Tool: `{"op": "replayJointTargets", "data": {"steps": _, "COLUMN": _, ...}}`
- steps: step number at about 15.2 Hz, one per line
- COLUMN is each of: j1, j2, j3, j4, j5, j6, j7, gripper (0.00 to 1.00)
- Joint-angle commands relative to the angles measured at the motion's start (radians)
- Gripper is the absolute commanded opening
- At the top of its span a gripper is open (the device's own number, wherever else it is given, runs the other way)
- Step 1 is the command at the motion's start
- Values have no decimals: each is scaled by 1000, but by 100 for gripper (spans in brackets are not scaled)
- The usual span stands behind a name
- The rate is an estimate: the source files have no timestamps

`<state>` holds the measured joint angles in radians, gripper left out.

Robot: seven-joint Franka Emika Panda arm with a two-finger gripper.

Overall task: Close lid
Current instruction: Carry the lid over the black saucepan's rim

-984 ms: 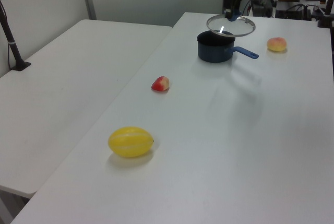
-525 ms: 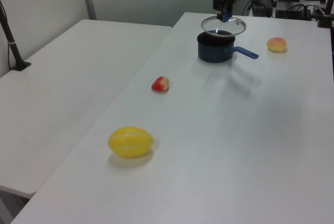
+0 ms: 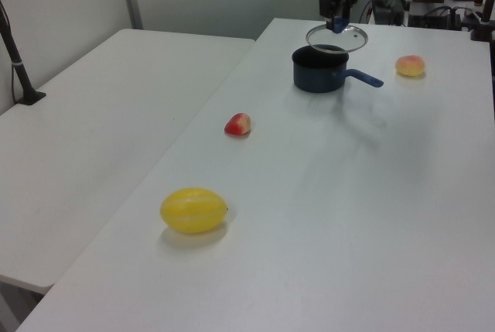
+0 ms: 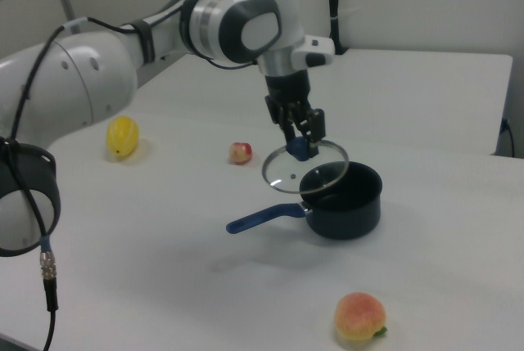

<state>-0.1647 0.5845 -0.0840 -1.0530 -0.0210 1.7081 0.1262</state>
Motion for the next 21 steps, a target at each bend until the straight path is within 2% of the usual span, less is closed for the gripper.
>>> {"op": "replayJointTargets", "data": {"steps": 1, "j1": 1, "j2": 86, "j3": -45, "j4": 103, "j5": -2, "j6": 27, "j7": 15, "gripper": 9}}
{"op": "replayJointTargets", "data": {"steps": 11, "j1": 2, "j2": 144, "j3": -48, "j4": 97, "j5": -2, "j6": 228, "j7": 18, "gripper": 8}}
{"op": "replayJointTargets", "data": {"steps": 21, "j1": 5, "j2": 146, "j3": -45, "j4": 76, "j5": -2, "j6": 240, "j7": 16, "gripper": 8}}
